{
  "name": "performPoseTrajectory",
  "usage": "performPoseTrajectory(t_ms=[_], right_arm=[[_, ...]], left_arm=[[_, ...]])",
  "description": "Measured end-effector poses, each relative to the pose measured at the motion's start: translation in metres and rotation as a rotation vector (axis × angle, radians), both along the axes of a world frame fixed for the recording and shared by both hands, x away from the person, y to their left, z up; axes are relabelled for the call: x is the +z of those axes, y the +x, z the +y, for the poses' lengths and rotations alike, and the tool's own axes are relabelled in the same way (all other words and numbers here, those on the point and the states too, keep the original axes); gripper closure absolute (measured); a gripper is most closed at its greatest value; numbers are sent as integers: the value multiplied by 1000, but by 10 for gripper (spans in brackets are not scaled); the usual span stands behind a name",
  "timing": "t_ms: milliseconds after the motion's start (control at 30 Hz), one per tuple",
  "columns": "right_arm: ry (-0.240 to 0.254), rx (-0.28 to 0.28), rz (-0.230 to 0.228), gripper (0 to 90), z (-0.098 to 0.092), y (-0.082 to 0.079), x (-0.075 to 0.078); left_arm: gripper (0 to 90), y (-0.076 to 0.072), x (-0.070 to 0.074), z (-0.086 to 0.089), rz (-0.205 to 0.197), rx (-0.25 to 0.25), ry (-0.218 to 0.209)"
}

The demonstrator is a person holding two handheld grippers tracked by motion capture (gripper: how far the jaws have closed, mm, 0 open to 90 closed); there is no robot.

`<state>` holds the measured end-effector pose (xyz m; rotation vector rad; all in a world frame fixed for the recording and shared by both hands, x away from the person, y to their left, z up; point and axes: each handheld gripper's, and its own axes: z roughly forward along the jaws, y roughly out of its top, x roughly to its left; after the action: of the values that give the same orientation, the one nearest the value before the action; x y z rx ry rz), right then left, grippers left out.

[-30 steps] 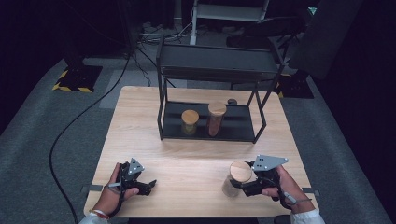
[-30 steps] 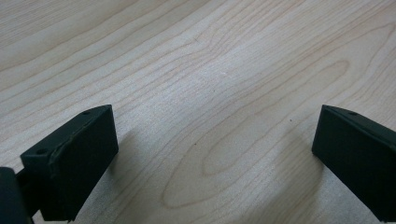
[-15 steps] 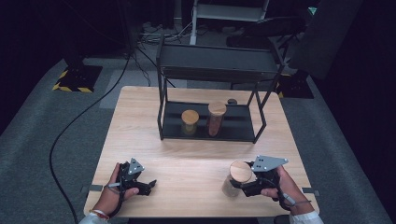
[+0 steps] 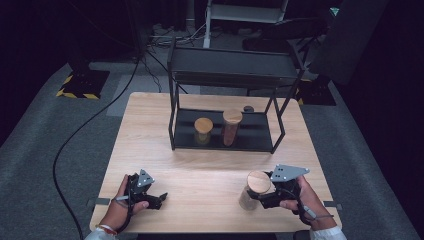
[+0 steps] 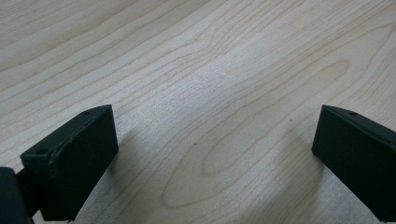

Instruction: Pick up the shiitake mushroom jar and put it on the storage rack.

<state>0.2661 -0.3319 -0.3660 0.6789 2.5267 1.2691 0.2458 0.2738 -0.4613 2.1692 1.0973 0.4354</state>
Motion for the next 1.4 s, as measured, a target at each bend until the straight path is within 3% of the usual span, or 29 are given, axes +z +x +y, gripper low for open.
performPoseTrajectory(t_ms=[267, 1400], right_arm=[[-3, -39, 0, 250, 2, 0, 8], [-51, -214, -74, 250, 26, 18, 53]], left_arm=[[0, 0, 0, 0, 0, 0, 0], [0, 0, 0, 0, 0, 0, 1]])
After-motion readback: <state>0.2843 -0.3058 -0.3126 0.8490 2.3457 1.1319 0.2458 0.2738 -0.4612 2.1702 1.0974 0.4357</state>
